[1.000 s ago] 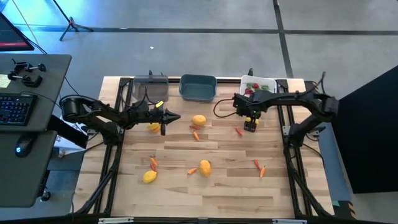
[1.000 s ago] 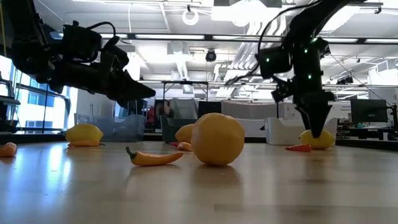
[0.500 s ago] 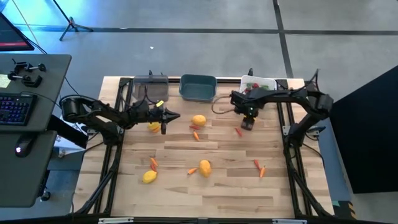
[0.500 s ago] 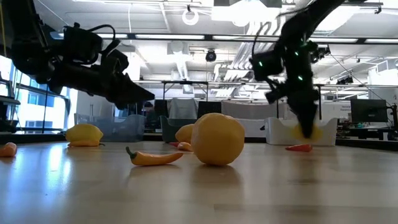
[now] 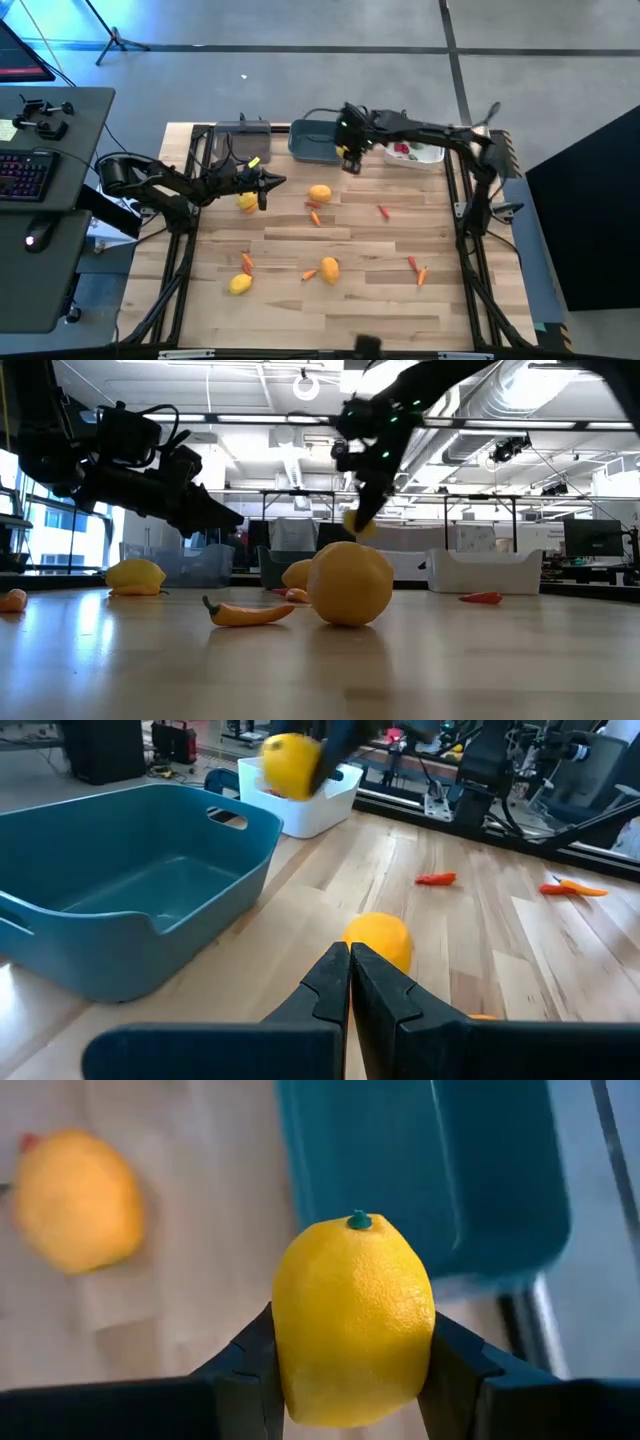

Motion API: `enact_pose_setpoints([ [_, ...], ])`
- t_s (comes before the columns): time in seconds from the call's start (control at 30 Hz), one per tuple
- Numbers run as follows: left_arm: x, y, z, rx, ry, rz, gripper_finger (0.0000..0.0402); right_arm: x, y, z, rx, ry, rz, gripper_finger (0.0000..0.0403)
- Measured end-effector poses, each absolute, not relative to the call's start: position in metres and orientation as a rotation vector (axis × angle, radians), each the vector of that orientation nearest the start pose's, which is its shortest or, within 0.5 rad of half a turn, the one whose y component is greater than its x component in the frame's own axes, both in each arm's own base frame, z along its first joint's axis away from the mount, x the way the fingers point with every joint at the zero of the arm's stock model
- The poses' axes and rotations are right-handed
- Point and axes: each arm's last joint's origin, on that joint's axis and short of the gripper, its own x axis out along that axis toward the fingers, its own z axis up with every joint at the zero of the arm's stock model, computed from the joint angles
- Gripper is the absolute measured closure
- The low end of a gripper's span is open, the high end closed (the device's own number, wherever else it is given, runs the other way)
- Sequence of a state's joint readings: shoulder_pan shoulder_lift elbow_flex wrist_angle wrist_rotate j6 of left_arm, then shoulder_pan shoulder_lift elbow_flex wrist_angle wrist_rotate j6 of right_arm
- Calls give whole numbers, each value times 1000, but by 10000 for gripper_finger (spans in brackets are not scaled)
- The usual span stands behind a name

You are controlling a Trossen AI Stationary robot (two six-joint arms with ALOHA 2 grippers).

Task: Sort produce into baskets
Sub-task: Put the yellow lemon into the blue bin

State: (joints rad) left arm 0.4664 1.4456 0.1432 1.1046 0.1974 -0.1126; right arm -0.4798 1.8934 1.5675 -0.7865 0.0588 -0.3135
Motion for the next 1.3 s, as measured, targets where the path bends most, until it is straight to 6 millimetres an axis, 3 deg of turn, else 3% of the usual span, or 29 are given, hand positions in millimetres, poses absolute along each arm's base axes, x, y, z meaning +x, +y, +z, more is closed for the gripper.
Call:
enact_pose_setpoints([
  [0.27,185,86,126,-166,174,275,401,390,-242,237,-153,1251,-225,263],
  [0.53,185,86,126,-164,175,275,401,401,-273,216,-205,1270,-163,263],
  [0.83,185,86,126,-159,176,274,401,406,-280,188,-203,1306,-115,233],
  [1.1,185,86,125,-161,184,274,401,408,-281,188,-226,1290,-115,209],
  [1.3,185,86,125,-169,191,275,401,408,-281,188,-204,1289,-131,146],
])
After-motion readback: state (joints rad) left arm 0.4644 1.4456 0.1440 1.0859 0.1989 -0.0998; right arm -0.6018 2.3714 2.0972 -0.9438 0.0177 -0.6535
